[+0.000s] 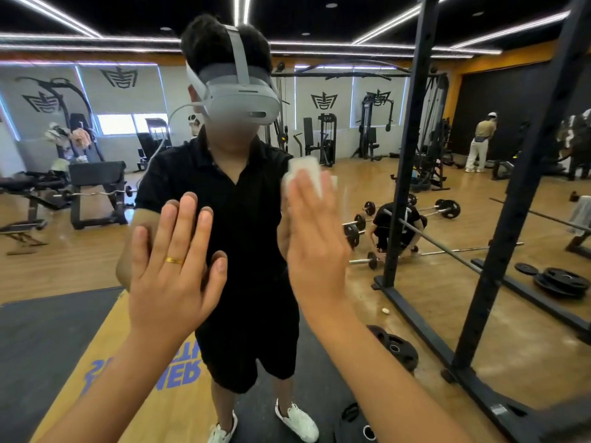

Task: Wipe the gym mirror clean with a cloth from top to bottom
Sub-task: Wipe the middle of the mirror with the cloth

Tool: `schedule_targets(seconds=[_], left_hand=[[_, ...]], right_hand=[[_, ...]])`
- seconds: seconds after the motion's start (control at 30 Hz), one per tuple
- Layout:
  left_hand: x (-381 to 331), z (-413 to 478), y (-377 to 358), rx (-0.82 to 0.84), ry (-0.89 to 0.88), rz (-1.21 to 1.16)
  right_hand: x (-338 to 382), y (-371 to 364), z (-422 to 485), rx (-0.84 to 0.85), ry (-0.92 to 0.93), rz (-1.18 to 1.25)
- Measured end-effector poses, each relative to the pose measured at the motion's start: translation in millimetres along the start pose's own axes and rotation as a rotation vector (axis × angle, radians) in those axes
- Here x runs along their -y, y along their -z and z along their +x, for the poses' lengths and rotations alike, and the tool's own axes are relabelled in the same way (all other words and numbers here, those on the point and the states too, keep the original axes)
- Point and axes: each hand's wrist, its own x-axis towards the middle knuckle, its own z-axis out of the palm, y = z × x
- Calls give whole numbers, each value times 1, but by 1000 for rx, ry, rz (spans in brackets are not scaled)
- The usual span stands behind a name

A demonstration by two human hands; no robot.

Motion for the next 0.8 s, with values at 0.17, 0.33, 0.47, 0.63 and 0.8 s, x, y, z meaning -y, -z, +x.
schedule_targets(seconds=[0.17, 0.33, 0.47, 0.63, 0.8], left_hand=[[1, -1, 0, 9, 10, 2], [2, -1, -1, 30, 5, 16], [1, -1, -2, 35, 0, 24], [1, 2, 2, 62, 2, 15], [13, 1, 24, 71, -39, -134]], right_hand=[[-48, 22, 15, 93, 124, -46], [-56, 20, 37, -161, -319, 6], [0, -2, 8, -58, -198, 85], [-8, 4, -7, 122, 43, 85], [-9, 7, -5, 110, 64, 116]])
